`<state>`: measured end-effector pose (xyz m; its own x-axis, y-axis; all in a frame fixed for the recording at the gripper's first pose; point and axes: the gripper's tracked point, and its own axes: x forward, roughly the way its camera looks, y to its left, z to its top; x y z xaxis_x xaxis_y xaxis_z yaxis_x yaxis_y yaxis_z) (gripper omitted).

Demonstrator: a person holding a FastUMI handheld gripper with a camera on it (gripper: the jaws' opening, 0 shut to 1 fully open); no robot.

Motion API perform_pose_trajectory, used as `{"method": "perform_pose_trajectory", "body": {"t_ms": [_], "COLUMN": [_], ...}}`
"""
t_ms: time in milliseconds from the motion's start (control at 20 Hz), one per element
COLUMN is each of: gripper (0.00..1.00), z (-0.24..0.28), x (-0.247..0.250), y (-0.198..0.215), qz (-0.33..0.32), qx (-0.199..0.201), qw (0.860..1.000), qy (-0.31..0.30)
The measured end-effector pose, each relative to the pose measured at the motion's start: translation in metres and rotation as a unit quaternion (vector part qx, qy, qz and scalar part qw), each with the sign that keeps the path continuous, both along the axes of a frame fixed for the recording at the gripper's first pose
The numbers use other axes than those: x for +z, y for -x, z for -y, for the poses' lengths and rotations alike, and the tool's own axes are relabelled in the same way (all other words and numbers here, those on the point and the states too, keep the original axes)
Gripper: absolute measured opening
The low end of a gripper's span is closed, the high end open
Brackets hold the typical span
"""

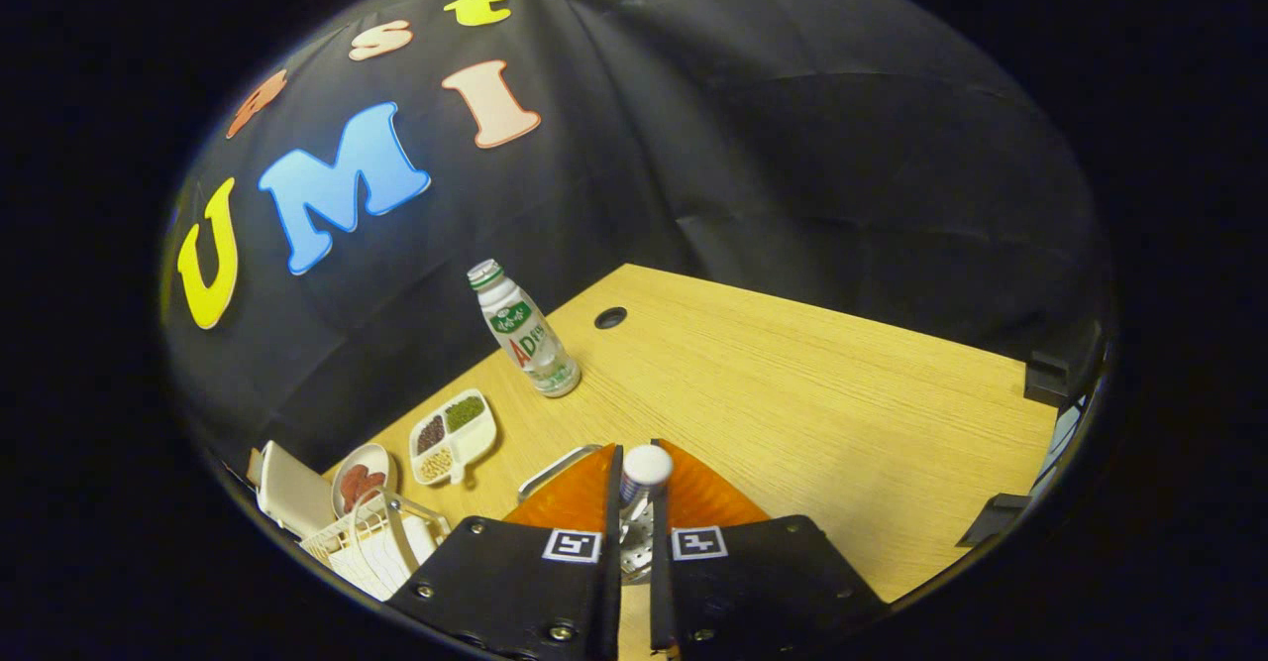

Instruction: Take the plate from the dish rack, then take the spoon from the basket and place it into the plate.

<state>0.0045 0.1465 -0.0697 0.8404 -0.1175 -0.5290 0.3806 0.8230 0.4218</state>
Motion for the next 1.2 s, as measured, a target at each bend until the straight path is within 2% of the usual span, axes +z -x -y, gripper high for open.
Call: {"method": "perform_pose_trajectory", "body": {"t_ms": [100, 150, 300, 600, 900, 1050, 1200], "gripper": [0.12, 0.04, 0.04, 0.04, 0.04, 0.04, 0.04], "z": [-0.011, -0.014, -0.02, -0.014, -0.014, -0.031, -0.063], "x": [0.007, 0.011, 0.027, 0.083, 0.147, 0.167, 0.178], "y": [-0.012, -0.007, -0.008, 0.004, 0.039, 0.063, 0.089], "qz": [0.008, 0.001, 0.006, 0.042, 0.087, 0.102, 0.112], "qx": [0.017, 0.022, 0.034, 0.029, 0.033, 0.054, 0.094], "qw": [1.0, 1.0, 0.999, 0.996, 0.987, 0.983, 0.978], "qy": [0.001, 0.013, 0.034, 0.078, 0.128, 0.145, 0.15]}}
